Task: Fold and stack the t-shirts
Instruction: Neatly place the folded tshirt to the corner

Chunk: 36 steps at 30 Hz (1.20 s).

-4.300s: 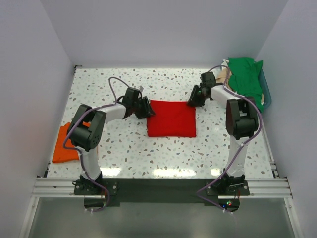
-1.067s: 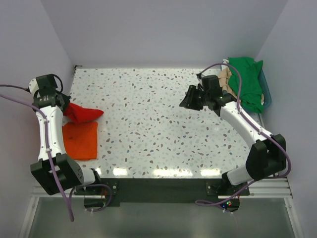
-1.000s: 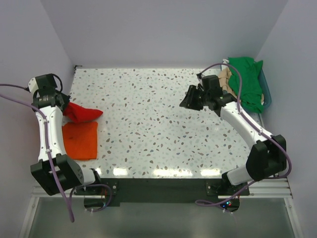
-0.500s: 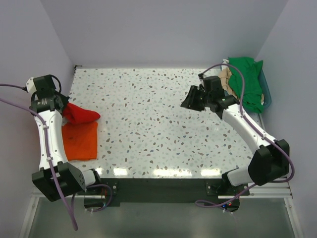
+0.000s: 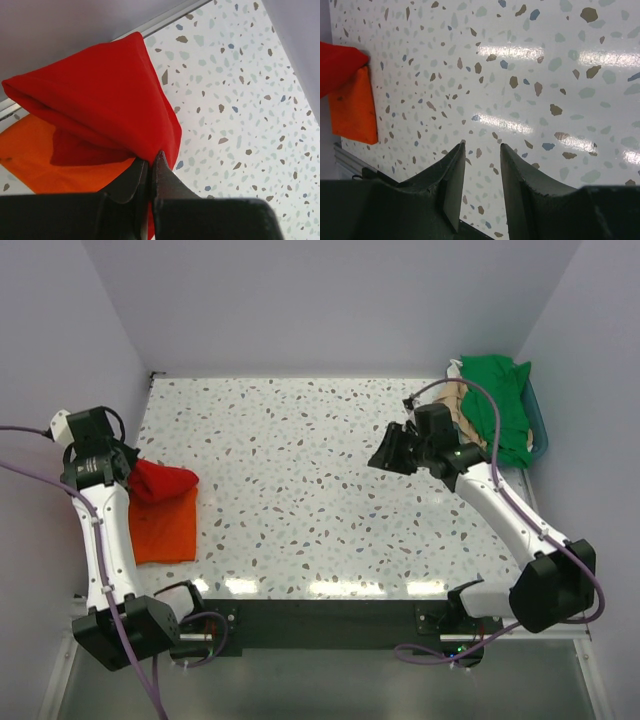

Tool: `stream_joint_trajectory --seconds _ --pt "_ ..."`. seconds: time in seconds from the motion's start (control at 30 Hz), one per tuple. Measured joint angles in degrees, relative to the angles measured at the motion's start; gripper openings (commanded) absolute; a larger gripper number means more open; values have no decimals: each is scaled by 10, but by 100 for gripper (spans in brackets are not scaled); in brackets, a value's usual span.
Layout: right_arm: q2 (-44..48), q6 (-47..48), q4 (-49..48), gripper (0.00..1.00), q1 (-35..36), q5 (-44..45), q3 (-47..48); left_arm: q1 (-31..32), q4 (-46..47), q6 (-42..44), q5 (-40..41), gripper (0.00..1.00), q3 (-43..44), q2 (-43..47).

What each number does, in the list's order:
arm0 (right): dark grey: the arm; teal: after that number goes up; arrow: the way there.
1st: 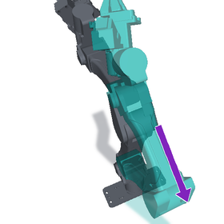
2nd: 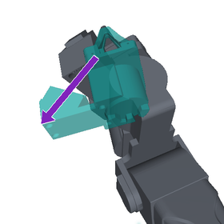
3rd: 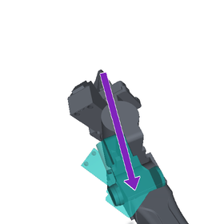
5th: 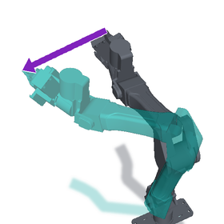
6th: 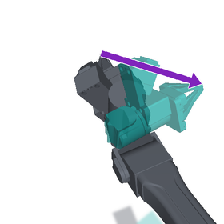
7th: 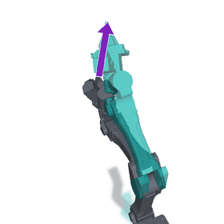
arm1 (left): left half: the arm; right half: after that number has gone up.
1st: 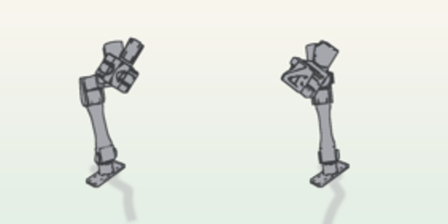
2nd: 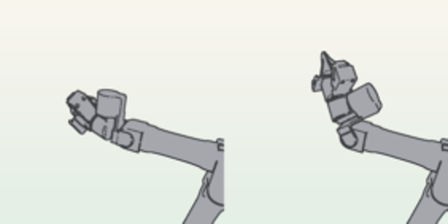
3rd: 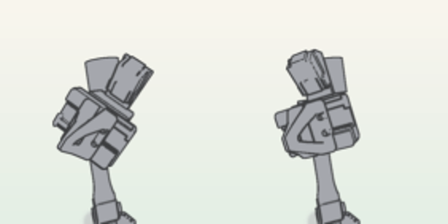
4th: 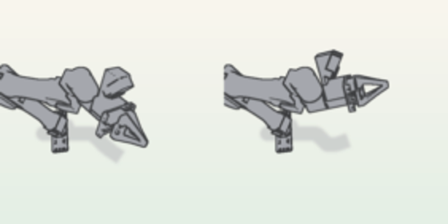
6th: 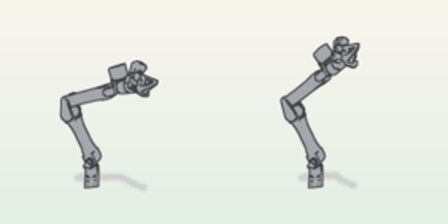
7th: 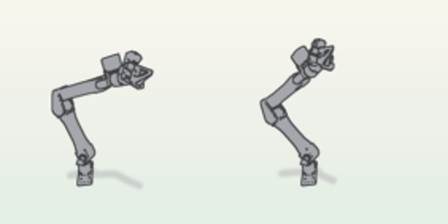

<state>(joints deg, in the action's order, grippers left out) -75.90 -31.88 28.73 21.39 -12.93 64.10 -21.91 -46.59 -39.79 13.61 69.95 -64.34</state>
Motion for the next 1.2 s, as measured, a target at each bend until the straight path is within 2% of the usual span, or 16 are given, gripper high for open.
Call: stream_joint_trajectory --seconds 0.07,0.13,0.17,0.23,0.27,0.3,0.33,0.37,0.53,0.7,0.87,1.07,1.2 --pt "7 0 2 38 1 0 -10 -1 -7 0 8 1 -18 16" --pt "16 0 5 38 3 0 -21 -2 -14 0 19 8 -34 33" --pt "22 1 6 38 5 0 -27 -2 -19 -1 27 25 -42 44" --pt "34 1 6 38 8 -1 -42 -2 -28 -3 44 47 -59 68" --pt "42 1 6 38 9 -2 -50 -2 -30 -10 56 64 -67 84" --pt "48 1 7 38 11 -2 -59 -2 -33 -13 68 74 -76 103" --pt "55 2 7 38 12 -3 -67 -2 -37 -14 77 90 -84 119" --pt "60 3 7 38 14 -4 -74 -2 -38 -14 87 100 -93 142" --pt "90 10 16 39 15 -5 -100 -2 -32 4 84 100 -125 235" --pt "109 11 19 39 15 -5 -102 -2 2 31 31 100 -143 254" --pt "115 14 22 39 15 0 -102 -2 50 52 -57 100 -174 255" --pt "122 18 26 40 15 5 -102 7 129 48 -193 100 -252 292" --pt "140 20 28 40 15 17 -102 58 175 27 -234 100 -305 315"
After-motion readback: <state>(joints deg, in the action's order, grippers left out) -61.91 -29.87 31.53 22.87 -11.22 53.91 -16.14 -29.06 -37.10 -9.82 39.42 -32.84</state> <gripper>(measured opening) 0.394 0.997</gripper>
